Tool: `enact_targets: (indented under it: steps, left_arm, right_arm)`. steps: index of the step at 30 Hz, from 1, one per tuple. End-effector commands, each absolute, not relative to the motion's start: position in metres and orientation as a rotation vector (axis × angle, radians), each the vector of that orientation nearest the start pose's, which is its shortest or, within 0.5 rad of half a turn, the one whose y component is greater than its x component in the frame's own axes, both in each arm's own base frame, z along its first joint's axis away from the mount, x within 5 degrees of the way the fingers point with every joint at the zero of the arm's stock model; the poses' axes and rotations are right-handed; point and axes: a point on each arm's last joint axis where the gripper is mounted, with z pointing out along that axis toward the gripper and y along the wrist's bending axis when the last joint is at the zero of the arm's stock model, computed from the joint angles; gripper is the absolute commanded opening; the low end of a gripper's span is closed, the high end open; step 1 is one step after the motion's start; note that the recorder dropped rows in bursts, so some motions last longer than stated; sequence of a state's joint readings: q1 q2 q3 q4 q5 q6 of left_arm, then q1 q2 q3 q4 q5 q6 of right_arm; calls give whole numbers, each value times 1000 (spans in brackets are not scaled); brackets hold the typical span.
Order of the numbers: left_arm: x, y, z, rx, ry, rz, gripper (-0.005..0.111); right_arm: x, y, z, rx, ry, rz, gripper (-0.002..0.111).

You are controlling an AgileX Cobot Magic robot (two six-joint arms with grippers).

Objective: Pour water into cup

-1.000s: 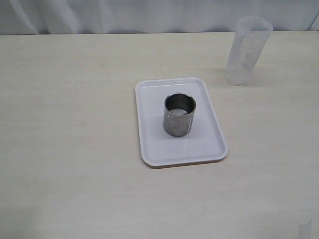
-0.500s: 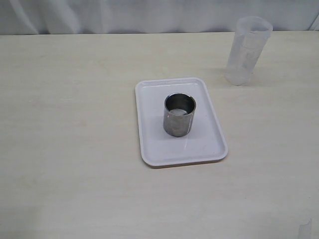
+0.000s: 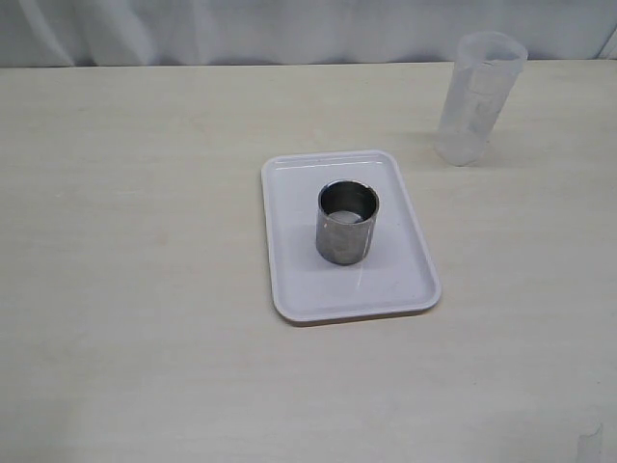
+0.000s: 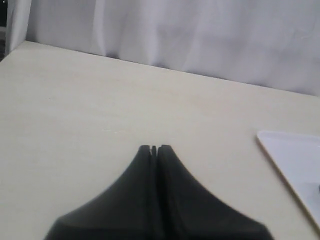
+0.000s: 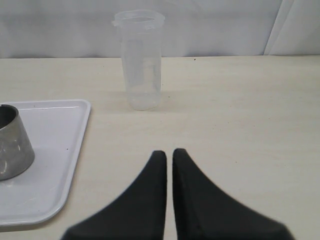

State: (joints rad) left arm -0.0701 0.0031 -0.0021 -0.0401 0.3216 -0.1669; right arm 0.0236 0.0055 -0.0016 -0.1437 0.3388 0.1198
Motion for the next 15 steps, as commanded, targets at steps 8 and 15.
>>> enact_targets:
  steps: [8,15]
  left_arm:
    - [54,-5,184,126,1798,-14,0]
    - [54,-5,184,170,1798,20,0]
  right_arm:
    - [54,-3,183,-7,1822,-37,4]
    - [54,-3,183,-7,1822,-37,4]
